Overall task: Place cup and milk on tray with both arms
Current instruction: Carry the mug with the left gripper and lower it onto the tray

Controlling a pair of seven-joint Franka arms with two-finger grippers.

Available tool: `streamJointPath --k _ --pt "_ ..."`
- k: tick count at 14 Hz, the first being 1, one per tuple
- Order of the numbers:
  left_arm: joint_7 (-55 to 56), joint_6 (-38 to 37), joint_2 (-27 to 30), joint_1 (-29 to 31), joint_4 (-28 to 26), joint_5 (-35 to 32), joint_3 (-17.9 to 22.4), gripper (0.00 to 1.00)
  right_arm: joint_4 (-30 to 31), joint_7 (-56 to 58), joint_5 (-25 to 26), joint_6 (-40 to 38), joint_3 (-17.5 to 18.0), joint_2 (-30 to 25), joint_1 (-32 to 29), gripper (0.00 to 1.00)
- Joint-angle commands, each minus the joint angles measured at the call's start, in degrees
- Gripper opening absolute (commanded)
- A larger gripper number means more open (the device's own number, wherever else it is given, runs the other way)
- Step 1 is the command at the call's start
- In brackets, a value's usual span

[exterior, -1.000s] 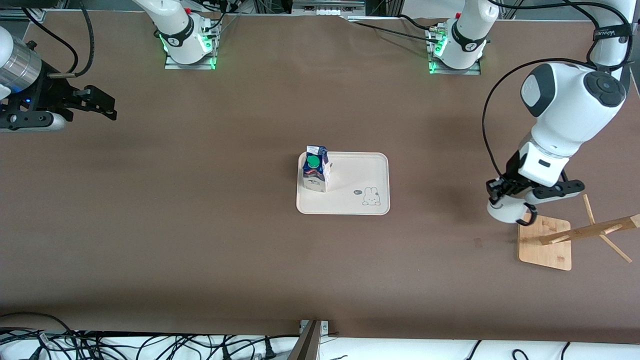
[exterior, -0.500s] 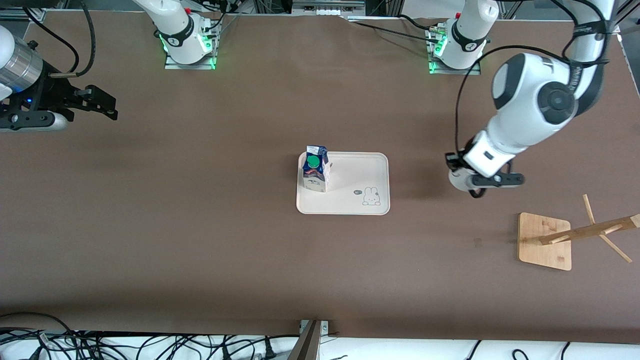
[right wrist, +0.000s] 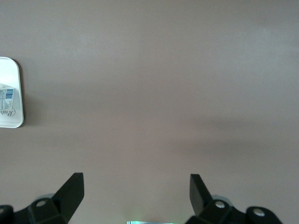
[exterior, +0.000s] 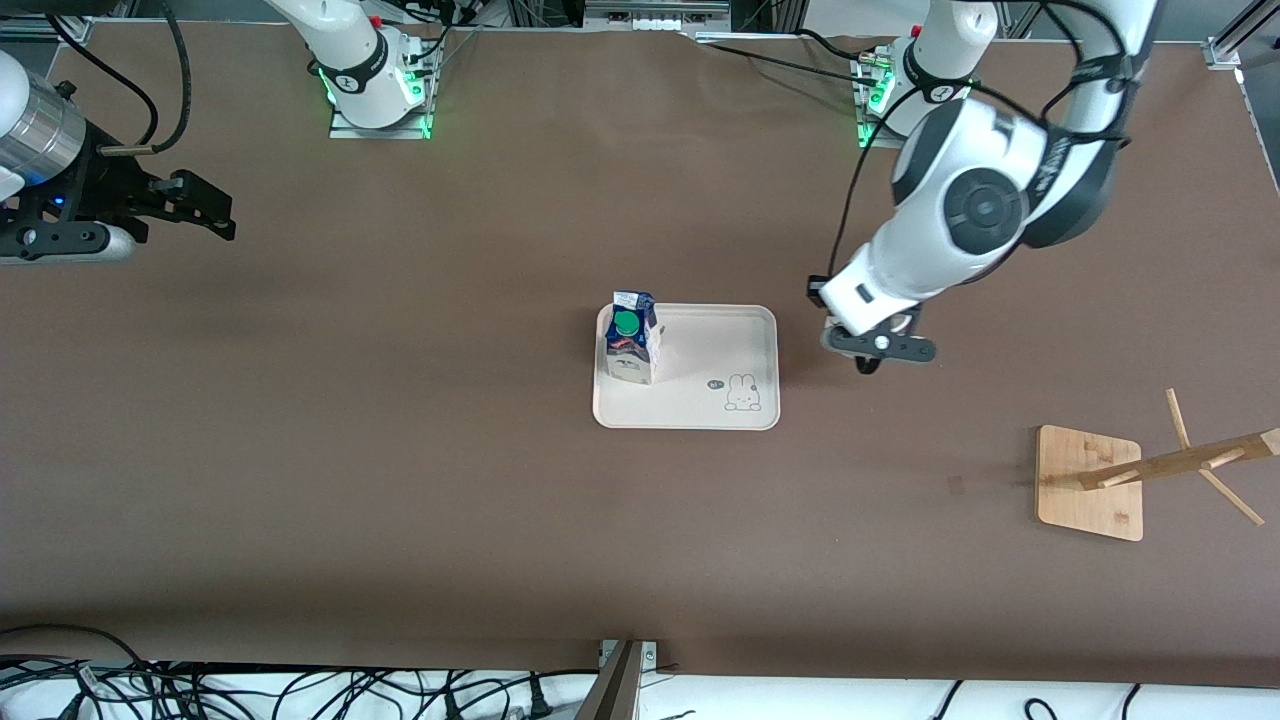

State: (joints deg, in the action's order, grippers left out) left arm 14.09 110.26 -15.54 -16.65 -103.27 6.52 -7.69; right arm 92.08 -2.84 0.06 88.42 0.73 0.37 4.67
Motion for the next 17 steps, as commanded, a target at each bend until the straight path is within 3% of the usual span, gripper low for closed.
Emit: streamJointPath --k 1,3,9,13,17 --pt "-1.3 -1.5 -4.1 -4.3 3.0 -0.2 0.3 0.00 -1.2 -0.5 0.4 -0.9 0.3 0.4 -0.2 1.00" --pt "-1.1 -1.5 -5.8 -5.8 3.1 0.0 0.2 0.00 -1.2 -0.5 0.4 -0.8 0.1 0.4 -0.4 1.00" --pt "0.1 -2.4 -14.0 -10.4 11.2 0.0 0.4 0.00 -1.3 -0.4 0.4 -0.7 0.2 0.6 -0.2 1.00" --pt "-0.2 -2.3 -16.3 -10.9 12.6 -1.4 0.4 0.00 -1.3 -0.5 0.4 -0.9 0.1 0.5 -0.3 1.00" --pt "-0.1 -2.2 -21.9 -12.9 18.7 -1.7 0.7 0.00 -1.3 -0.6 0.4 -0.8 0.1 0.5 -0.3 1.00"
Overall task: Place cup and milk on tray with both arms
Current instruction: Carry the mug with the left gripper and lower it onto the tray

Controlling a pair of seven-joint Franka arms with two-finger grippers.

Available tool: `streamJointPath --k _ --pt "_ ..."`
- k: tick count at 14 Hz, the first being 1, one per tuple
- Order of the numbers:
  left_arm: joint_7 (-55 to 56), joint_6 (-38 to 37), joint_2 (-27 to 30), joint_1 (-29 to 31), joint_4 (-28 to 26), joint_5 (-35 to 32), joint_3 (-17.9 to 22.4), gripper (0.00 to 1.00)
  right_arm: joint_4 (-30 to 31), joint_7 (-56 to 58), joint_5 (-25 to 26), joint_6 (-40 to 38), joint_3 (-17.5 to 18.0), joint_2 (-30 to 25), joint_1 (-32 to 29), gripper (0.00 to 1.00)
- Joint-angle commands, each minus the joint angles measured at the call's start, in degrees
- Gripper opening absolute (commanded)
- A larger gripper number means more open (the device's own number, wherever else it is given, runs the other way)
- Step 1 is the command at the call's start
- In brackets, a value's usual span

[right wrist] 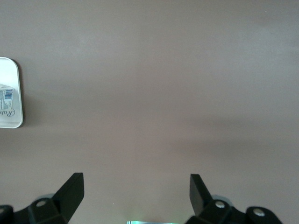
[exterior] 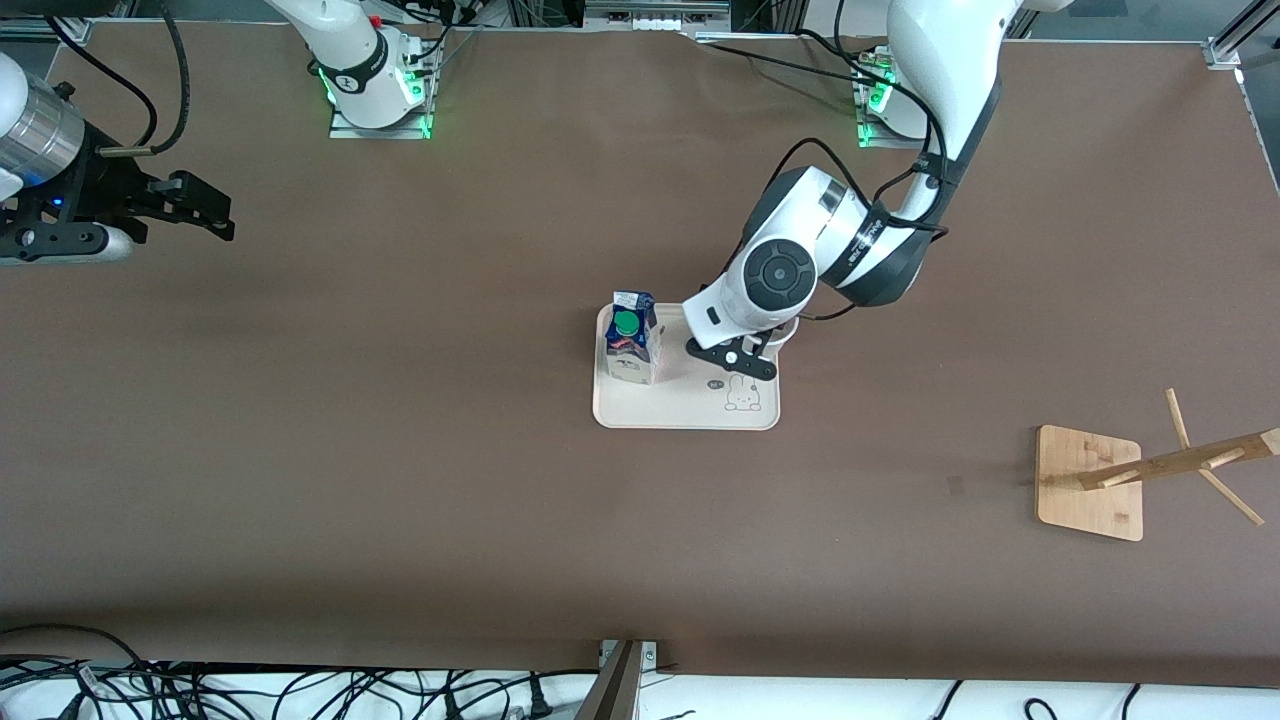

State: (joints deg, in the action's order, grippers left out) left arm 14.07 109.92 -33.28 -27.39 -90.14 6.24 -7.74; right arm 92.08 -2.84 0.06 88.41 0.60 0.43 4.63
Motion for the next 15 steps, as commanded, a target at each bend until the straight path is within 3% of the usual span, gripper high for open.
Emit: streamJointPath --k 1,15 --pt "-0.1 -1.7 -5.1 -2.5 6.3 -1.4 0.9 0.00 -1.3 -0.5 0.3 -0.8 0.4 0.4 -0.2 1.00" --pt "0.2 2.4 -11.0 -3.6 8.2 -3.3 1.0 0.00 -1.2 -0.5 -0.9 -0.7 -0.3 0.5 -0.3 1.00"
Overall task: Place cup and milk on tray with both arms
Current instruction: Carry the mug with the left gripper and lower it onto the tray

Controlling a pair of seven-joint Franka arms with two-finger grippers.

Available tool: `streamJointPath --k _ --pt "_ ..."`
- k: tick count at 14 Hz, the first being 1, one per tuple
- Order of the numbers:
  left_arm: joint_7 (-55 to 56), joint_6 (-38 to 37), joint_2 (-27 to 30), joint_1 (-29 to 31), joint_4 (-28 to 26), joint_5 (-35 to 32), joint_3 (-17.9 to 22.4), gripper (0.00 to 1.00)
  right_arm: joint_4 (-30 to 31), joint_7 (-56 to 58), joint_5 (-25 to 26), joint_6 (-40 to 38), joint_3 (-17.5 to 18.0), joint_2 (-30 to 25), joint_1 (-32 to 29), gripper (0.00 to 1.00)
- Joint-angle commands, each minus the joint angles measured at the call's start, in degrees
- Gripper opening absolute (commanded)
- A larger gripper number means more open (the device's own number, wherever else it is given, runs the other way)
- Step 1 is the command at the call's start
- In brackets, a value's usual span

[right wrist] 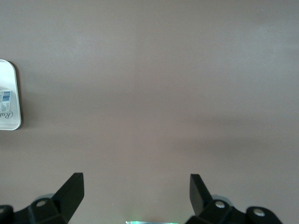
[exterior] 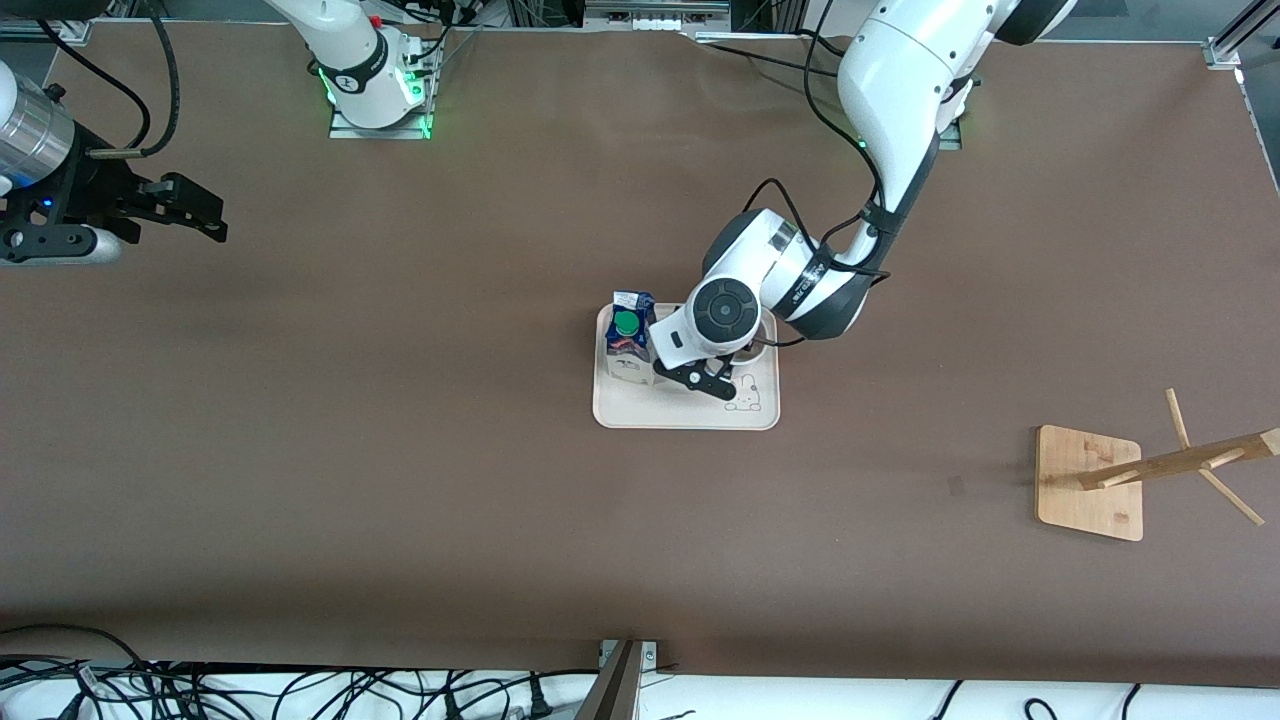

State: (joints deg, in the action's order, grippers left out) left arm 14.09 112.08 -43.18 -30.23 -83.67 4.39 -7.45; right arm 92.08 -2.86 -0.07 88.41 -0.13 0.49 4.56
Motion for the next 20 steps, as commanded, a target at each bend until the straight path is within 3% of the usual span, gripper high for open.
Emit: streamJointPath --k 1,2,3,4,9,13,17,20 --pt "0.1 0.7 -1.1 -0.8 1.8 -1.5 0.7 0.00 -1.2 -0.5 -0.8 -0.8 0.3 0.5 -0.3 1.00" --pt "0.1 0.9 -1.1 -0.9 1.8 -1.5 0.9 0.00 -1.2 -0.5 -0.9 -1.3 0.2 0.5 -0.4 1.00" --pt "0.1 0.8 -1.1 -1.1 1.8 -1.4 1.0 0.28 -1.2 -0.5 -0.8 -1.5 0.2 0.5 -0.5 1.00" --pt "-0.2 0.8 -0.9 -1.1 1.8 -1.5 1.5 0.99 -1.2 -0.5 -0.8 -1.4 0.2 0.5 -0.5 1.00" --pt "0.0 -1.2 3.1 -2.1 1.8 -1.5 3.9 1.00 -1.2 -0.5 -0.8 -1.0 0.2 0.5 -0.5 1.00" --pt "-0.4 -8.7 11.3 -1.2 2.1 -0.9 7.4 1.00 -1.2 -0.5 -0.8 -1.0 0.2 0.5 -0.5 1.00" --pt "-2.5 -14.3 19.7 2.5 2.1 -1.0 8.9 1.00 -1.3 -0.4 -0.7 0.0 0.2 0.6 -0.7 1.00" --pt "-2.8 -15.1 25.1 8.8 1.8 -1.0 8.9 1.00 -1.3 -0.4 -0.6 2.6 0.2 0.7 -0.6 1.00"
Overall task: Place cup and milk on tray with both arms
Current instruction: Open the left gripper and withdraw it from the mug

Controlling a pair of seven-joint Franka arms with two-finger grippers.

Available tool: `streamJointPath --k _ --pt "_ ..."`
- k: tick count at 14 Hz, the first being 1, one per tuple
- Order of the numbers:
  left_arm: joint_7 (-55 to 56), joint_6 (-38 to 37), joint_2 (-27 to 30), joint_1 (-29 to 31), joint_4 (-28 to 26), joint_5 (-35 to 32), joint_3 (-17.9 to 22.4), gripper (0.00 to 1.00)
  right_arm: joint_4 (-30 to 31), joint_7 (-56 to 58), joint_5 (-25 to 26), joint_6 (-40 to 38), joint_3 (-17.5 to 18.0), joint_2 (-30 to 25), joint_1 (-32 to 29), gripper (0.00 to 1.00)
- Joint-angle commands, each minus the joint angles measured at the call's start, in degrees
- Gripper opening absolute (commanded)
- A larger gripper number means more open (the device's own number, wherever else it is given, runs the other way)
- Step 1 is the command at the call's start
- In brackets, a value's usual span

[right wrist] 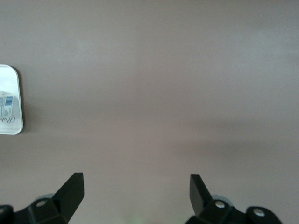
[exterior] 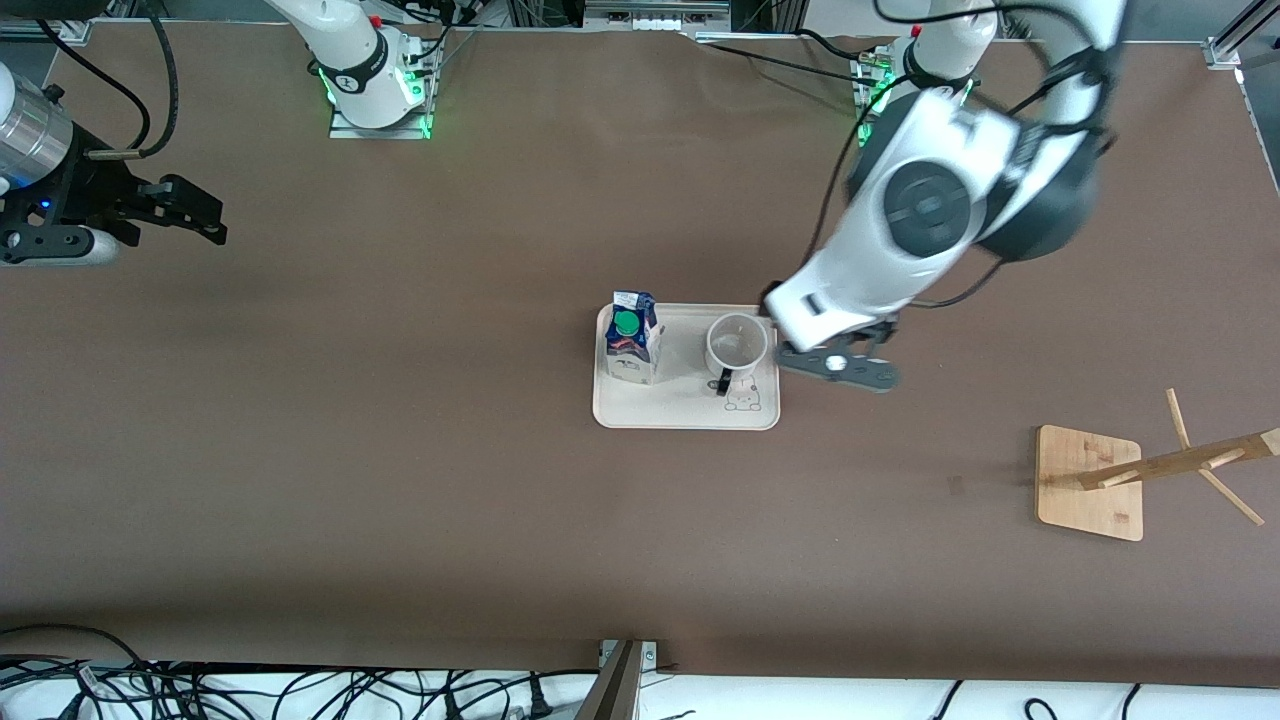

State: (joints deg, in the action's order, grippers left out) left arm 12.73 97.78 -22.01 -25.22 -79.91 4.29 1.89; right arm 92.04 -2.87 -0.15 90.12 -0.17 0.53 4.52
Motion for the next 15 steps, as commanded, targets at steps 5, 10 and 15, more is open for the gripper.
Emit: streamJointPath --k 5,10,15 --pt "-1.4 -5.0 8.7 14.1 -1.6 -0.9 -0.4 1.00 -0.9 -0.5 -0.6 2.3 0.1 1.0 -0.7 1.00" --pt "-1.5 -7.6 8.8 22.0 0.4 -0.6 -0.3 1.00 -0.6 -0.4 -0.4 2.2 0.0 1.0 -0.7 1.00" --pt "-3.1 -10.1 8.6 22.1 0.6 -1.7 -1.0 1.00 -1.1 -0.3 -0.7 2.5 0.0 1.8 -0.7 1.00"
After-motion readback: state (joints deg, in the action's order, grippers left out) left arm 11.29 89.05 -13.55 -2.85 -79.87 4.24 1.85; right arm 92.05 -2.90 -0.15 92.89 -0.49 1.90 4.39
